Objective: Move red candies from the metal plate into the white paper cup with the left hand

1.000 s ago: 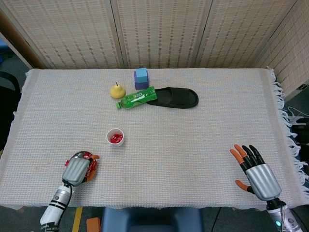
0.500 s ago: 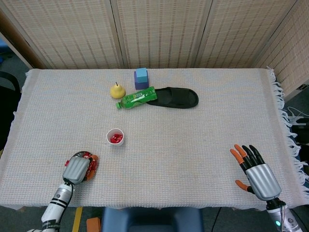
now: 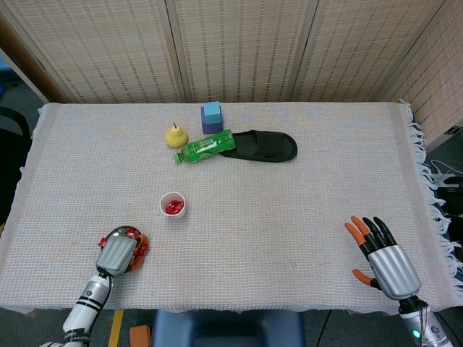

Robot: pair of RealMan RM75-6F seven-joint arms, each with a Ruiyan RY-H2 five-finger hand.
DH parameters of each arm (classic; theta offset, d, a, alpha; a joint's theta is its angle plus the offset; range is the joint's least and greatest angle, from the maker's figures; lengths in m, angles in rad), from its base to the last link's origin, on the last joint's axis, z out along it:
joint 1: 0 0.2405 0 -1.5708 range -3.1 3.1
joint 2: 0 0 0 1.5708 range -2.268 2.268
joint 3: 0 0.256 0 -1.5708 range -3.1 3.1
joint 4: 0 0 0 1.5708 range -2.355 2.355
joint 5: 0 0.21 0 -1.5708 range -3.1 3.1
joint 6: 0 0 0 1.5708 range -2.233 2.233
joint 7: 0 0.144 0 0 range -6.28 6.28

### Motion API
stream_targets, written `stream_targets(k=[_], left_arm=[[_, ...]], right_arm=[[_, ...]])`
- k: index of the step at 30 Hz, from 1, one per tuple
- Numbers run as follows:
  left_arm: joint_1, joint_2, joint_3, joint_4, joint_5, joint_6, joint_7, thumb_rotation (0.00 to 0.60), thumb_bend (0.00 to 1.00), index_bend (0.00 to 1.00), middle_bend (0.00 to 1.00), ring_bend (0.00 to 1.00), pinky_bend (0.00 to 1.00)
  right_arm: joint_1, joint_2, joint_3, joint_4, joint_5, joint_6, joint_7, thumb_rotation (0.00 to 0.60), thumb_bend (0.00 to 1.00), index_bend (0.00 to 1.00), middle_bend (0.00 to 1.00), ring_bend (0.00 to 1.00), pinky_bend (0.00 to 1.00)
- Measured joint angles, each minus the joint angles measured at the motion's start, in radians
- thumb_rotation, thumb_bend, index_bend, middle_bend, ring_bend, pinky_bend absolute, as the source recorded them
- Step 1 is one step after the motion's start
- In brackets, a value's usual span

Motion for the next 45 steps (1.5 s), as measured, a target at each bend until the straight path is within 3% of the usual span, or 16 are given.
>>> stream_targets(k=[4, 10, 15, 21, 34, 45], left_arm=[[0.0, 0.001, -0.001, 0.001, -0.002, -0.005, 0.003, 0.6, 0.39, 0.37, 1.0, 1.0, 1.0], [0.001, 0.007, -0.005, 0.003, -0.007, -0.01, 0.009, 0.6, 0.41, 0.49, 1.0, 1.0, 1.0], [0.001, 0.005, -0.005, 0.011, -0.007, -0.019, -0.003, 0.6, 0.41, 0.52, 1.0, 1.0, 1.0], [0.0, 0.006, -0.01, -0.004, -0.028, -0.031, 0.004, 0.6, 0.42, 0.53, 1.0, 1.0, 1.0], [0.005, 0.008, -0.012, 0.023, 0.003, -0.023, -0.034, 0.6, 0.54, 0.6, 1.0, 1.0, 1.0], [0.011, 0.038, -0.031, -0.007, 0.025, 0.018, -0.044, 0.6, 0.54, 0.61, 1.0, 1.0, 1.0]], right_arm=[[0.0, 0.0, 0.001, 0.001, 0.001, -0.001, 0.0, 0.6, 0.06, 0.0, 0.0, 0.0, 0.0], [0.0, -0.002, 0.003, 0.0, 0.005, -0.003, -0.004, 0.6, 0.06, 0.0, 0.0, 0.0, 0.0], [0.001, -0.004, 0.004, -0.001, 0.008, -0.007, -0.008, 0.6, 0.06, 0.0, 0.0, 0.0, 0.0], [0.0, -0.003, 0.005, -0.002, 0.009, -0.006, -0.009, 0.6, 0.06, 0.0, 0.0, 0.0, 0.0], [0.0, -0.004, 0.005, -0.003, 0.011, -0.011, -0.013, 0.6, 0.06, 0.0, 0.0, 0.0, 0.0], [0.001, -0.005, 0.006, -0.003, 0.016, -0.014, -0.013, 0.6, 0.06, 0.0, 0.0, 0.0, 0.0]])
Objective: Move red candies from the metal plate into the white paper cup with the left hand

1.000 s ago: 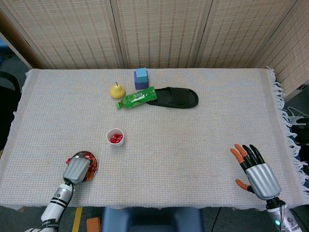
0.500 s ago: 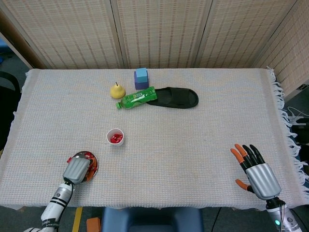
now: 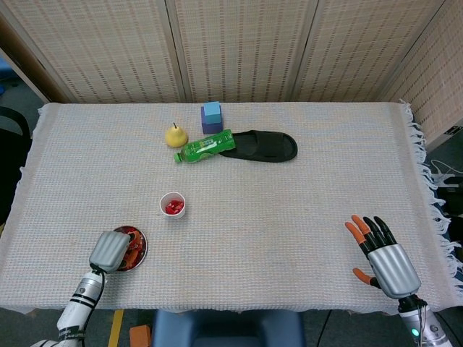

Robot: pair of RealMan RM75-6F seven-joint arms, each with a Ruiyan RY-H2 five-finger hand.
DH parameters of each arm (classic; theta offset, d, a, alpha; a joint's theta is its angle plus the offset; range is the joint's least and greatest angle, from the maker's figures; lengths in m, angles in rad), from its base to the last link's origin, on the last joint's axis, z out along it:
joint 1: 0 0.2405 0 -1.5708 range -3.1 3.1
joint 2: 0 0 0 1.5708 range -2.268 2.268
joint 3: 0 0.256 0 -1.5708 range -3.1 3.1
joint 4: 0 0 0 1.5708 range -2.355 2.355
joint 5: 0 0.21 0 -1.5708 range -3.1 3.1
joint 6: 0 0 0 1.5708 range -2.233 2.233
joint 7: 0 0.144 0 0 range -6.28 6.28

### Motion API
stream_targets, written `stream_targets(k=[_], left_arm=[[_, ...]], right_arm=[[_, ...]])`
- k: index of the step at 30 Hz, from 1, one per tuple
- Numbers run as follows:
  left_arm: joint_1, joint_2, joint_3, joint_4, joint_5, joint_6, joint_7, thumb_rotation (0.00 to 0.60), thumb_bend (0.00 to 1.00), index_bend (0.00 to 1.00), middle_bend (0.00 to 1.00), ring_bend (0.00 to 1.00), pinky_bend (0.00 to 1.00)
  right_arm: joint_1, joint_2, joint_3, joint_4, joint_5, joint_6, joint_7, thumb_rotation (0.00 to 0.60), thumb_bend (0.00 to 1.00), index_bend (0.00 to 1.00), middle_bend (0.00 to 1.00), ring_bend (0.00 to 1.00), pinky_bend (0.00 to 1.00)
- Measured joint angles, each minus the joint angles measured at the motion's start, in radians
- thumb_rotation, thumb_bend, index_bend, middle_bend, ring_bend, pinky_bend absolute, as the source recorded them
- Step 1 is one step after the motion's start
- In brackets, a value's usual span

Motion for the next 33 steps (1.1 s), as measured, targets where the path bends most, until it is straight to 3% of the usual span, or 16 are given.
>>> stream_targets(k=[15, 24, 33], left_arm=[[-0.074, 0.058, -0.111, -0.09, -0.009, 0.0, 0.029, 0.6, 0.54, 0.6, 1.0, 1.0, 1.0], [-0.187, 0.003, -0.197, -0.068, -0.064, -0.063, 0.079, 0.6, 0.54, 0.6, 1.0, 1.0, 1.0], [-0.265, -0.061, -0.229, 0.013, -0.131, -0.11, 0.126, 0.6, 0.54, 0.6, 1.0, 1.0, 1.0]], right_arm=[[0.012, -0.013, 0.022, 0.006, 0.052, -0.035, -0.013, 0.6, 0.06, 0.0, 0.0, 0.0, 0.0], [0.016, -0.017, 0.038, 0.007, 0.089, -0.049, -0.02, 0.6, 0.06, 0.0, 0.0, 0.0, 0.0], [0.023, -0.016, 0.053, 0.01, 0.12, -0.063, -0.013, 0.6, 0.06, 0.0, 0.0, 0.0, 0.0]])
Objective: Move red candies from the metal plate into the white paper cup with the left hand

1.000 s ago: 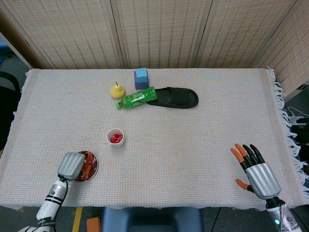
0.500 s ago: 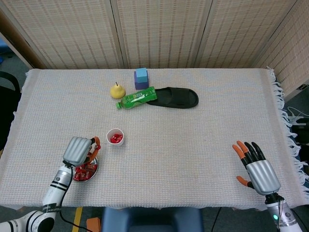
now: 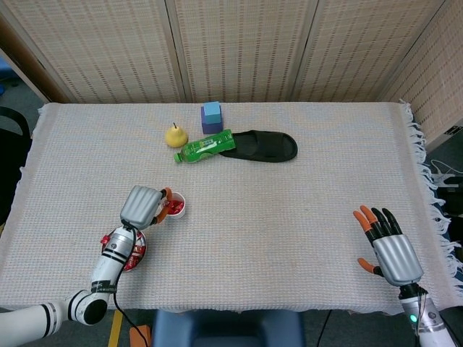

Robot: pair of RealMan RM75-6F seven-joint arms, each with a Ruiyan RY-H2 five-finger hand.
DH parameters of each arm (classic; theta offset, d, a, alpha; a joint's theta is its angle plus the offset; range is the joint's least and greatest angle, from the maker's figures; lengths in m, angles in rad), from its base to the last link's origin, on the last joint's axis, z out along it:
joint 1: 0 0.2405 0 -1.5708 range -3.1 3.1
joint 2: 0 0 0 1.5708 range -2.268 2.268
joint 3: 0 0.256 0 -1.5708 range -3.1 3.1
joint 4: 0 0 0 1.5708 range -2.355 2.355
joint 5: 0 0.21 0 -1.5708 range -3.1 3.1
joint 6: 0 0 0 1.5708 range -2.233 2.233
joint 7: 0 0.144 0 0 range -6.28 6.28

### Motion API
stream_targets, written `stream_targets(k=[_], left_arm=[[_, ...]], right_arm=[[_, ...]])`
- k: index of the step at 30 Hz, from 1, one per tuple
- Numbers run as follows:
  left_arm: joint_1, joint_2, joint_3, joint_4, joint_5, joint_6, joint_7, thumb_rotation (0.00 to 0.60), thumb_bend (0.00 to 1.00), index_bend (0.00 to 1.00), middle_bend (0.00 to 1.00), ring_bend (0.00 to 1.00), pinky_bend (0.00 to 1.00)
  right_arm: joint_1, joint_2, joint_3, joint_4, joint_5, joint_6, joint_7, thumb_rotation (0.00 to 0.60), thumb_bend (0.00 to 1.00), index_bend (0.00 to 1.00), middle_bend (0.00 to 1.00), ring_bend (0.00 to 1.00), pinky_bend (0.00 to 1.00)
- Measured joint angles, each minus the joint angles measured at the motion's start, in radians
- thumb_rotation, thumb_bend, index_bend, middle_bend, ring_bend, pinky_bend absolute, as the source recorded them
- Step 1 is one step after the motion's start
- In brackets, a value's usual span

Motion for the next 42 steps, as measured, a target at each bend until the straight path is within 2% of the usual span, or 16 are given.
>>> stream_targets(k=[7, 13, 16, 21, 27, 31, 35, 42], left_arm=[[-0.034, -0.033, -0.001, 0.068, -0.036, -0.026, 0.001, 0.6, 0.54, 0.59, 1.0, 1.0, 1.0], [-0.045, -0.039, 0.013, 0.076, -0.04, -0.023, -0.002, 0.6, 0.49, 0.36, 1.0, 1.0, 1.0], [-0.045, -0.039, 0.021, 0.068, -0.037, -0.013, 0.0, 0.6, 0.47, 0.3, 1.0, 1.0, 1.0], [-0.043, -0.037, 0.031, 0.052, -0.036, 0.005, 0.008, 0.6, 0.45, 0.26, 1.0, 1.0, 1.0], [-0.024, -0.013, 0.046, 0.011, -0.017, 0.043, 0.004, 0.6, 0.43, 0.25, 1.0, 1.0, 1.0], [0.027, 0.046, 0.088, -0.06, 0.006, 0.081, -0.012, 0.6, 0.41, 0.25, 1.0, 1.0, 1.0], [0.109, 0.139, 0.171, -0.129, 0.019, 0.107, -0.043, 0.6, 0.41, 0.24, 1.0, 1.0, 1.0], [0.225, 0.208, 0.272, -0.14, 0.051, 0.165, -0.097, 0.6, 0.4, 0.23, 1.0, 1.0, 1.0]], right_arm=[[0.0, 0.001, 0.003, 0.0, 0.005, 0.003, -0.001, 0.6, 0.06, 0.0, 0.0, 0.0, 0.0], [0.003, 0.001, 0.003, 0.002, 0.009, -0.004, 0.001, 0.6, 0.06, 0.0, 0.0, 0.0, 0.0], [0.003, 0.002, 0.002, 0.001, 0.006, 0.0, 0.002, 0.6, 0.06, 0.0, 0.0, 0.0, 0.0], [0.0, 0.004, -0.001, -0.001, -0.001, 0.008, 0.005, 0.6, 0.06, 0.0, 0.0, 0.0, 0.0], [-0.002, 0.009, -0.005, -0.001, -0.011, 0.016, 0.014, 0.6, 0.06, 0.0, 0.0, 0.0, 0.0], [-0.002, 0.012, -0.009, -0.002, -0.022, 0.022, 0.021, 0.6, 0.06, 0.0, 0.0, 0.0, 0.0], [-0.006, 0.014, -0.015, -0.003, -0.05, 0.043, 0.028, 0.6, 0.06, 0.0, 0.0, 0.0, 0.0], [-0.009, 0.016, -0.026, 0.0, -0.076, 0.057, 0.038, 0.6, 0.06, 0.0, 0.0, 0.0, 0.0]])
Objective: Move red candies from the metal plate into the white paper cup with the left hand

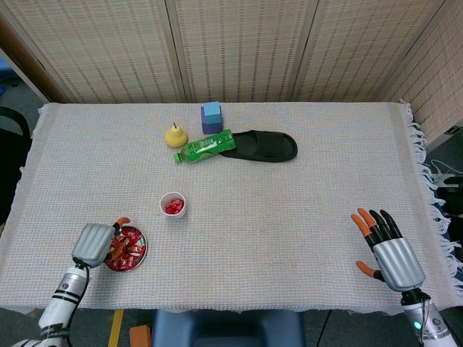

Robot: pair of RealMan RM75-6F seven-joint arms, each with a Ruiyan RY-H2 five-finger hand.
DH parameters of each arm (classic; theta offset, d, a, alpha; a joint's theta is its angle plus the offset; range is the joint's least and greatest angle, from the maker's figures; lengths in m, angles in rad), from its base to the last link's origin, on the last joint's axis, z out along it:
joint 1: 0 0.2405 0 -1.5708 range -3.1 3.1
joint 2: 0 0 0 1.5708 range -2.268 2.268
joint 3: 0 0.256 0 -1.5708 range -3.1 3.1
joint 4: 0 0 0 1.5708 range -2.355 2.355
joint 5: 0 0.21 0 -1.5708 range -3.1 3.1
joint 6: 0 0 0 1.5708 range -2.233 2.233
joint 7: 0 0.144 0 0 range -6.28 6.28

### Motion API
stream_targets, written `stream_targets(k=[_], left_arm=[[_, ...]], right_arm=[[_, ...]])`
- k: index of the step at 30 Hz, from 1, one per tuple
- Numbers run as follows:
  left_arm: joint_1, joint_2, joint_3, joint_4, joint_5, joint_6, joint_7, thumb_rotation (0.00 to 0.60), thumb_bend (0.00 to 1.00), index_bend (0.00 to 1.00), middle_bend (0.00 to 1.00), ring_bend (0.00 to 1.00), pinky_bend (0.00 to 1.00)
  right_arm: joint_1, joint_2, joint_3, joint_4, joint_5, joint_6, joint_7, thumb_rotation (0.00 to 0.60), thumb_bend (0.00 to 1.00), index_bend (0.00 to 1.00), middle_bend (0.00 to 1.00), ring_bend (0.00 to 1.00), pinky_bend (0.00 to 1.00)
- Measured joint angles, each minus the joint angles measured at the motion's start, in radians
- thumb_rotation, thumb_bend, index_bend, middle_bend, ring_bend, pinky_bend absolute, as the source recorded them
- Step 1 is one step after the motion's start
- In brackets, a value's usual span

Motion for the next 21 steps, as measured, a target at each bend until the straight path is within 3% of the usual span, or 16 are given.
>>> stream_targets(k=[8, 21], left_arm=[[0.07, 0.014, 0.058, 0.002, 0.055, 0.027, -0.032, 0.6, 0.4, 0.24, 1.0, 1.0, 1.0], [0.112, -0.021, 0.06, 0.06, 0.027, 0.002, -0.006, 0.6, 0.39, 0.28, 1.0, 1.0, 1.0]], right_arm=[[0.002, -0.003, -0.012, -0.002, -0.018, -0.006, -0.007, 0.6, 0.06, 0.0, 0.0, 0.0, 0.0], [-0.002, -0.002, -0.025, -0.004, -0.052, 0.014, -0.01, 0.6, 0.06, 0.0, 0.0, 0.0, 0.0]])
